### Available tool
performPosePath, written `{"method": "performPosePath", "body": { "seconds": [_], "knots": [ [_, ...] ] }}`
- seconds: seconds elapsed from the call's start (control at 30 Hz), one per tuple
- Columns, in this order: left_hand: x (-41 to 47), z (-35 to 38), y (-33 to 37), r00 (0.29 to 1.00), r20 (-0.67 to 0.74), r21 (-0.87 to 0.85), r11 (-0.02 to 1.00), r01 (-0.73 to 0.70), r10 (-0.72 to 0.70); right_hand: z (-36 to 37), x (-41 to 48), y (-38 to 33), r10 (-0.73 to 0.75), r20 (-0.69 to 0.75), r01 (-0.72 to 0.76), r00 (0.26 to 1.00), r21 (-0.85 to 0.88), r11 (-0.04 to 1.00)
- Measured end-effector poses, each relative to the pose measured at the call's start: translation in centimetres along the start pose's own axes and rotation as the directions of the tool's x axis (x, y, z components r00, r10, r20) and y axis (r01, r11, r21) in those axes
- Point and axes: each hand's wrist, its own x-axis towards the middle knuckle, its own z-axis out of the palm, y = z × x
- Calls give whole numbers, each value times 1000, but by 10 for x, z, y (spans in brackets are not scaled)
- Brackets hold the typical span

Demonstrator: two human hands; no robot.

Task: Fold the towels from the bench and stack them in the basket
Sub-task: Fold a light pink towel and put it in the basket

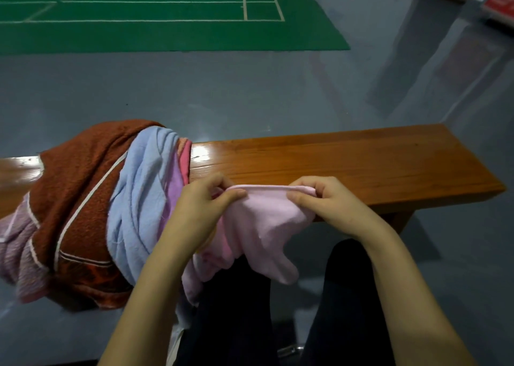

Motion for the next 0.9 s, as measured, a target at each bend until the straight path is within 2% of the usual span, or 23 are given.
{"method": "performPosePath", "body": {
  "seconds": [0.1, 0.17, 0.23, 0.33, 0.5, 0.6, 0.67, 0.7, 0.77, 0.8, 0.9],
  "knots": [
    [0, 5, -3, 987, -52, -87, 985, 148, -152, 6, 1, -1, 12, -71, -6, 997, 87, 996],
    [1, 7, -1, 953, -80, -251, 931, 266, -294, 12, 2, -3, 21, -133, -2, 991, 145, 989],
    [2, 11, 10, 928, -69, -463, 836, 294, -365, 21, 4, -6, 44, -139, -21, 989, 168, 986],
    [0, 23, 30, 942, -20, -641, 727, 246, -336, 37, 7, -7, 56, -146, -23, 988, 224, 974],
    [-9, 38, 41, 960, -9, -710, 678, 192, -281, 42, 3, -13, 99, -114, -34, 989, 469, 882],
    [-13, 33, 39, 967, 113, -763, 604, 233, -230, 35, 0, -8, 77, -70, -29, 995, 525, 850],
    [-17, 29, 38, 975, 142, -739, 637, 219, -171, 32, -2, -6, 66, -64, -20, 996, 541, 841],
    [-19, 28, 38, 985, 116, -673, 718, 175, -131, 32, -2, -5, 70, -78, -17, 994, 535, 844],
    [-21, 26, 40, 999, 3, -488, 872, 40, -44, 34, -2, -5, 105, -146, -12, 984, 529, 849],
    [-21, 26, 40, 998, -64, -404, 914, -16, -11, 35, -1, -5, 126, -191, -5, 973, 534, 846],
    [-21, 28, 37, 981, -195, -234, 970, -64, 18, 35, -1, -4, 142, -248, 23, 958, 564, 825]
  ]
}}
